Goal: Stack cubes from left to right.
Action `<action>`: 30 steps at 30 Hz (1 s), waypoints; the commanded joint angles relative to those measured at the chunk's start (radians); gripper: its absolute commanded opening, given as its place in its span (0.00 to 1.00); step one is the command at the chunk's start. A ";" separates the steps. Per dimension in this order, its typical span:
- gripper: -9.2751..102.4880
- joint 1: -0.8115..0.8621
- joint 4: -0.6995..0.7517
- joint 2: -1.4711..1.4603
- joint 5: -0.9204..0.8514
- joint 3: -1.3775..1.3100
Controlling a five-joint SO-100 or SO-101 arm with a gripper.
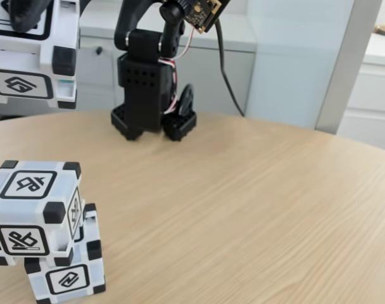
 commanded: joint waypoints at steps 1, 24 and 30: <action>0.08 0.008 0.002 0.017 0.005 -0.015; 0.08 0.008 0.262 -0.135 0.091 -0.215; 0.08 0.009 0.262 -0.155 0.092 -0.287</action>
